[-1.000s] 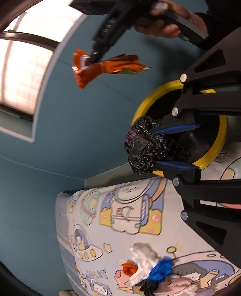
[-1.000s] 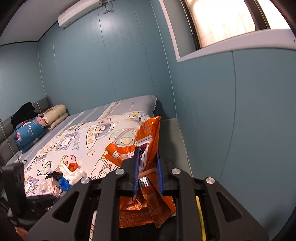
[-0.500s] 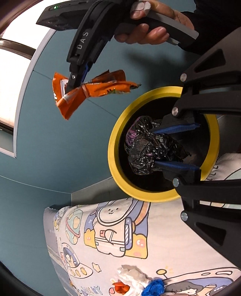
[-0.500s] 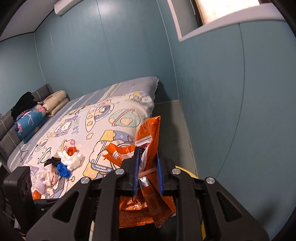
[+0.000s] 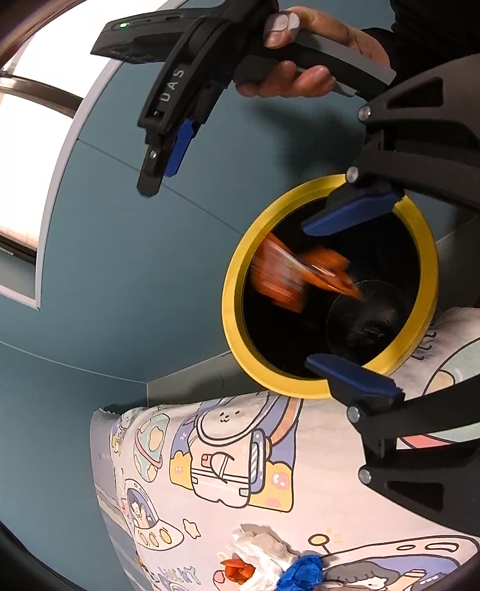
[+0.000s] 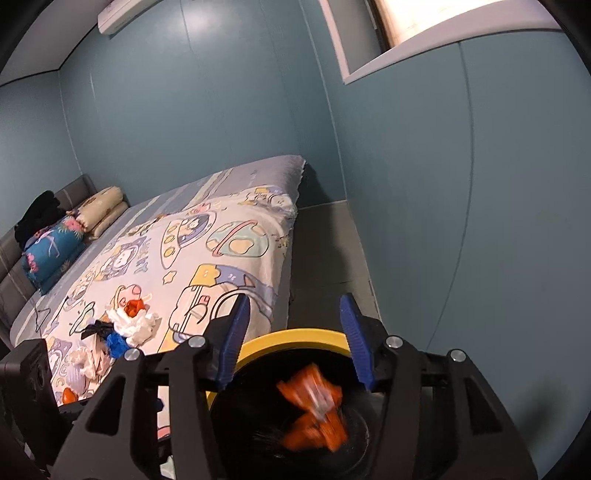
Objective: Collect trash
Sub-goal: 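Open the left tool to drop the bag while the right tool drops the wrapper into the bin, then grasp the orange peel with the left tool while the right tool grasps the blue glove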
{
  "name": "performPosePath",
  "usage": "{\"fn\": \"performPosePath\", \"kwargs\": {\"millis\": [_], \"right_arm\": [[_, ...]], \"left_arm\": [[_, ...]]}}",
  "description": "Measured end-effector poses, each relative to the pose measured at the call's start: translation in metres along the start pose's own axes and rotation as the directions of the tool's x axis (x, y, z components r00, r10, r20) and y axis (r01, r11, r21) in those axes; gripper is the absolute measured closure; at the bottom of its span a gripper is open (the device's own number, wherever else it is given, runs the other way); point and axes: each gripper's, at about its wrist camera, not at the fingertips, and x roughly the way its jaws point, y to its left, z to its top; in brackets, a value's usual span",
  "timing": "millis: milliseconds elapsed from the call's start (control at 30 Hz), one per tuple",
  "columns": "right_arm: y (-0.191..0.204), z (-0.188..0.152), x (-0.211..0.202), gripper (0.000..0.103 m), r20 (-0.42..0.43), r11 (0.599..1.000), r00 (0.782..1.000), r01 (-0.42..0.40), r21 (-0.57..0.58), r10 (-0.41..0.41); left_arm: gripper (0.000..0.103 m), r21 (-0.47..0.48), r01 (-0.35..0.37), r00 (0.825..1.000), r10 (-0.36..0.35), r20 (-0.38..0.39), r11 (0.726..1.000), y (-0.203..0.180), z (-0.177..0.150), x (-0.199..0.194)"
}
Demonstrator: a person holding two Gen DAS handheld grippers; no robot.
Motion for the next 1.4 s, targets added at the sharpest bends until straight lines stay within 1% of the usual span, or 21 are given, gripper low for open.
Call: {"fn": "performPosePath", "kwargs": {"millis": [133, 300, 433, 567, 667, 700, 767, 800, 833, 867, 900, 967, 1000, 1067, 1133, 1200, 1300, 1400], "right_arm": [[-0.003, 0.002, -0.005, 0.054, 0.026, 1.000, 1.000, 0.005, 0.013, -0.006], [0.001, 0.005, -0.016, 0.055, 0.094, 1.000, 0.996, -0.004, 0.004, 0.004], [0.015, 0.009, -0.024, 0.055, 0.148, 0.999, 0.988, -0.040, -0.028, 0.044], [0.042, 0.010, -0.025, 0.054, 0.168, 0.992, 0.979, -0.099, -0.083, 0.112], [0.063, 0.010, -0.023, 0.054, 0.162, 0.982, 0.974, -0.141, -0.123, 0.160], [0.072, 0.010, -0.022, 0.054, 0.159, 0.977, 0.970, -0.160, -0.140, 0.182], [0.091, 0.009, -0.020, 0.049, 0.155, 0.966, 0.964, -0.189, -0.176, 0.217], [0.099, 0.008, -0.020, 0.048, 0.152, 0.960, 0.961, -0.201, -0.193, 0.231], [0.110, 0.006, -0.018, 0.048, 0.146, 0.953, 0.957, -0.216, -0.213, 0.250], [0.119, 0.005, -0.016, 0.046, 0.141, 0.947, 0.954, -0.229, -0.226, 0.265], [0.125, 0.004, -0.015, 0.045, 0.137, 0.942, 0.952, -0.238, -0.236, 0.275], [0.143, 0.001, -0.008, 0.043, 0.122, 0.929, 0.947, -0.259, -0.263, 0.298], [0.151, 0.000, -0.007, 0.042, 0.116, 0.925, 0.945, -0.267, -0.270, 0.306], [0.165, -0.002, -0.001, 0.039, 0.097, 0.912, 0.939, -0.291, -0.289, 0.330], [0.181, -0.007, 0.006, 0.037, 0.078, 0.899, 0.935, -0.307, -0.311, 0.346], [0.197, -0.012, 0.012, 0.036, 0.061, 0.888, 0.933, -0.316, -0.334, 0.355], [0.215, -0.020, 0.025, 0.031, 0.027, 0.871, 0.928, -0.338, -0.357, 0.372], [0.235, -0.032, 0.038, 0.030, -0.002, 0.854, 0.930, -0.339, -0.394, 0.368]], "left_arm": [[0.039, -0.016, -0.025, 0.999, 0.025, 0.026, 1.000, 0.007, 0.004, -0.012], [0.039, -0.032, -0.078, 0.994, 0.081, 0.076, 0.996, 0.021, 0.013, -0.035], [0.032, -0.059, -0.143, 0.979, 0.150, 0.137, 0.988, 0.036, 0.019, -0.066], [0.031, -0.092, -0.204, 0.956, 0.218, 0.194, 0.975, 0.052, 0.020, -0.099], [0.027, -0.127, -0.249, 0.935, 0.272, 0.228, 0.960, 0.066, 0.017, -0.126], [0.026, -0.138, -0.277, 0.922, 0.304, 0.242, 0.951, 0.072, 0.015, -0.137], [0.024, -0.151, -0.317, 0.902, 0.347, 0.257, 0.936, 0.079, 0.010, -0.152], [0.023, -0.160, -0.338, 0.891, 0.370, 0.263, 0.927, 0.083, 0.008, -0.160], [0.020, -0.175, -0.365, 0.875, 0.401, 0.272, 0.914, 0.089, 0.004, -0.170], [0.018, -0.188, -0.384, 0.862, 0.424, 0.277, 0.904, 0.094, 0.001, -0.179], [0.017, -0.205, -0.401, 0.850, 0.446, 0.281, 0.893, 0.101, -0.003, -0.188], [0.016, -0.231, -0.425, 0.831, 0.478, 0.284, 0.875, 0.112, -0.010, -0.203], [0.015, -0.250, -0.441, 0.817, 0.501, 0.286, 0.862, 0.119, -0.016, -0.212], [0.013, -0.273, -0.464, 0.799, 0.531, 0.282, 0.843, 0.130, -0.024, -0.222], [0.011, -0.300, -0.494, 0.778, 0.569, 0.268, 0.816, 0.142, -0.036, -0.234], [0.011, -0.329, -0.510, 0.765, 0.594, 0.249, 0.795, 0.156, -0.049, -0.242], [0.010, -0.360, -0.526, 0.755, 0.618, 0.220, 0.771, 0.172, -0.068, -0.249], [0.010, -0.386, -0.548, 0.744, 0.643, 0.181, 0.742, 0.189, -0.089, -0.251]]}}
